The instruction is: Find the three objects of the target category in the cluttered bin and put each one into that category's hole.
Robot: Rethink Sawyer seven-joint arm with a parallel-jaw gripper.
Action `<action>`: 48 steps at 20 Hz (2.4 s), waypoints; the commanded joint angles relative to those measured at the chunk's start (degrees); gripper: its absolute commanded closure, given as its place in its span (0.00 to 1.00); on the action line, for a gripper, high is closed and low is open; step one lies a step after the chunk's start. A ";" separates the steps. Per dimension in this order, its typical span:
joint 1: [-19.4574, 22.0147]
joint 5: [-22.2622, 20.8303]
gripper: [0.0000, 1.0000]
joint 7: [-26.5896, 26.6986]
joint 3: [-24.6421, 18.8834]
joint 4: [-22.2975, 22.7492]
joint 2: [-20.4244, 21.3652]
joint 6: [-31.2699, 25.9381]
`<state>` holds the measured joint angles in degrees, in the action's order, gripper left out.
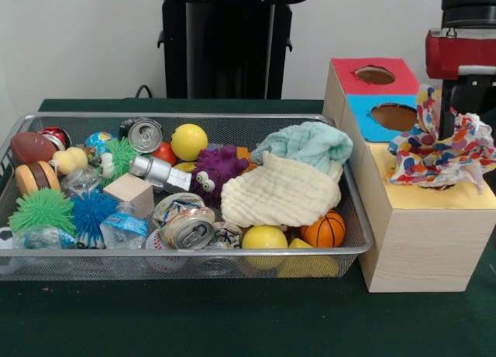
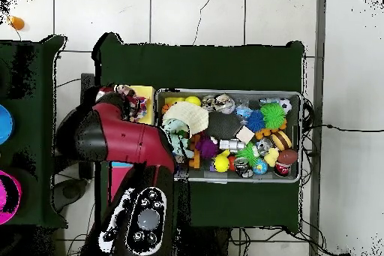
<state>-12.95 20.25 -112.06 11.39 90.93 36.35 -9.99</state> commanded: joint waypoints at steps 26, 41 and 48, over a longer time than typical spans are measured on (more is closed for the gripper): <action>0.95 -2.03 1.00 -11.12 3.52 -0.07 13.08 -26.76; 3.53 -2.30 1.00 -7.39 0.72 5.29 11.75 -18.86; 5.13 -4.17 1.00 -4.87 -0.72 7.56 10.60 -15.37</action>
<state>-10.54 18.87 -112.06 14.88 91.07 50.01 -28.67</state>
